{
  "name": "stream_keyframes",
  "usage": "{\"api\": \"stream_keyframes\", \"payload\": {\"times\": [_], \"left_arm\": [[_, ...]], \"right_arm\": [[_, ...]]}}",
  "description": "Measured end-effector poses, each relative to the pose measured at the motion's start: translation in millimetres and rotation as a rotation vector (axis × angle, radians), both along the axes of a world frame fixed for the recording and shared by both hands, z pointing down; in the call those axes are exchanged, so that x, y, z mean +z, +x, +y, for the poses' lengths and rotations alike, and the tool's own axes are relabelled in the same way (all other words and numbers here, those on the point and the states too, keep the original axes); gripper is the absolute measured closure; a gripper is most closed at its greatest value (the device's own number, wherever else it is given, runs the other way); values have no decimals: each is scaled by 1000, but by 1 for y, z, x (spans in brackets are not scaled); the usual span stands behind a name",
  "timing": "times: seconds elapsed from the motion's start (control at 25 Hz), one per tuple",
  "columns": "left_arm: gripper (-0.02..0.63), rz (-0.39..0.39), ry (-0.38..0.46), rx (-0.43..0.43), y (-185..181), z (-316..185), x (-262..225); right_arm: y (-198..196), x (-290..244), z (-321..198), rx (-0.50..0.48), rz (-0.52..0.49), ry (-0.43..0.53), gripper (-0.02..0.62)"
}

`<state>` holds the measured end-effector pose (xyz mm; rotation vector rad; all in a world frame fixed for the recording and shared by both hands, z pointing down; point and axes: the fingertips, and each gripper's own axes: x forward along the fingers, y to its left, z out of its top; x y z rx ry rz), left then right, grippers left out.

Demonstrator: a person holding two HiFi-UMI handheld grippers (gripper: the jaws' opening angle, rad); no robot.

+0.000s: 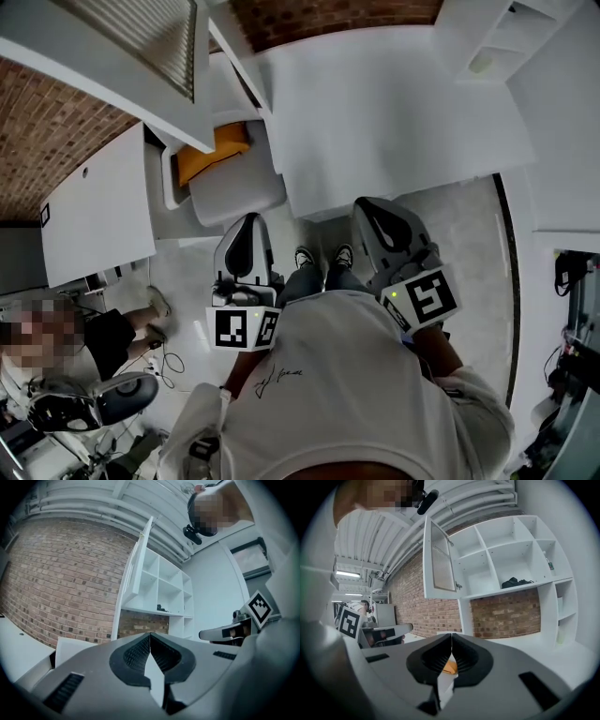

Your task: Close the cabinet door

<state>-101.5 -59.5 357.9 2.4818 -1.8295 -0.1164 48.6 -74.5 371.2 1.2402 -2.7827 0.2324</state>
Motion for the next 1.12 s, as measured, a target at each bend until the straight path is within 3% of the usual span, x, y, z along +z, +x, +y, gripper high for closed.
{"api": "stream_keyframes", "payload": {"times": [0.12,0.6,1.12], "left_arm": [[589,-16,-3,-22,-6,0,0],[589,-21,-21,43,-24,-11,2],[589,30,20,63,-55,-18,-6]], "right_arm": [[-18,-19,-2,-24,-23,44,571],[-89,-62,-4,-84,-32,114,569],[-136,-94,-19,-102,7,214,568]]}}
